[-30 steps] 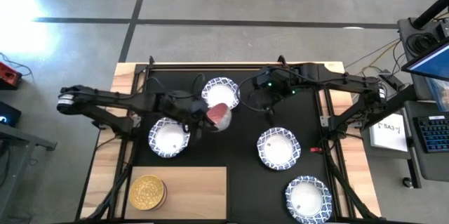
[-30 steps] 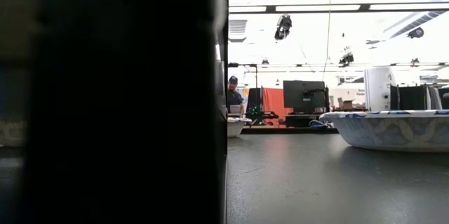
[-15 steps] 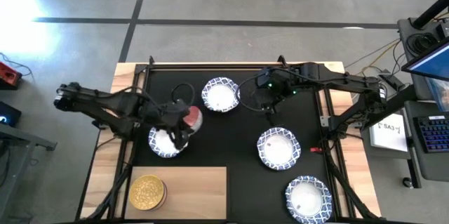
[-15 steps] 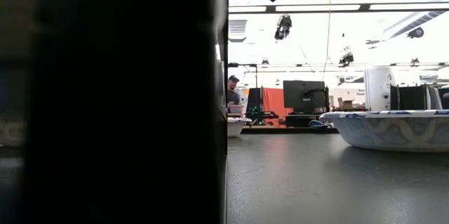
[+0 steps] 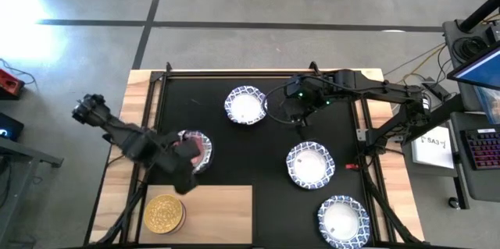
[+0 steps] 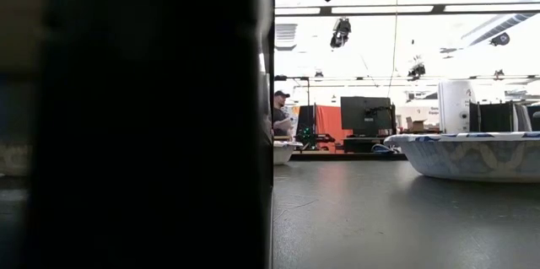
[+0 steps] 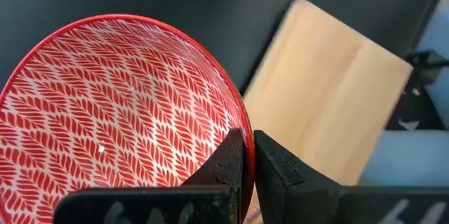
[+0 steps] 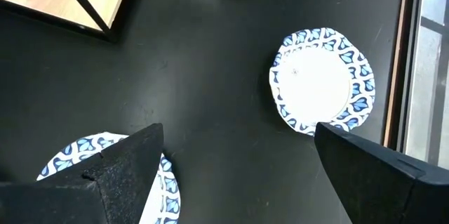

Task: Place and stack bowls onto a shelf
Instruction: Stack the red patterned bowl on top of the yellow patterned bowl on the shelf

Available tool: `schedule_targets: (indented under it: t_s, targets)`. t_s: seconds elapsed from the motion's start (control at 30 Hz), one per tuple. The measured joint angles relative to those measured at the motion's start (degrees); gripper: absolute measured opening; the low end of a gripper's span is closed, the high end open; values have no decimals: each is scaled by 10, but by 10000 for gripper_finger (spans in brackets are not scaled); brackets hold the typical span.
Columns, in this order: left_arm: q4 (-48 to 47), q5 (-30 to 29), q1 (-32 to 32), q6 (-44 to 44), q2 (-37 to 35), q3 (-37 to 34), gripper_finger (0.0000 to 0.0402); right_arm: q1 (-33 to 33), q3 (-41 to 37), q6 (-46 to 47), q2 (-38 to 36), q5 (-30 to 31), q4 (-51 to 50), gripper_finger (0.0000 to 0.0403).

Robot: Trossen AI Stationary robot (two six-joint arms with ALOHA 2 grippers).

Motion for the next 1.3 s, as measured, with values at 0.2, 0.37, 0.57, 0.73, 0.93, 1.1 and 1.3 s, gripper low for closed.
schedule_targets:
  t_s: [0.2,0.37,0.57,0.73,0.93,1.1,1.3]
  targets:
    - [-5,-1,-79,-98,12,0,2,0,0,0,0,0,0,359]
    - [-16,-5,-135,-193,22,0,3,0,0,-1,0,0,0,359]
    - [-14,13,-172,-304,30,18,3,0,0,0,0,0,0,359]
    - [-14,19,-205,-367,57,53,3,0,0,0,0,0,0,359]
    - [-42,47,-227,-418,109,96,3,0,0,-1,0,0,0,359]
    - [-74,49,-227,-408,152,127,3,0,0,0,0,0,0,359]
    - [-60,54,-227,-408,183,135,3,0,0,0,0,0,0,359]
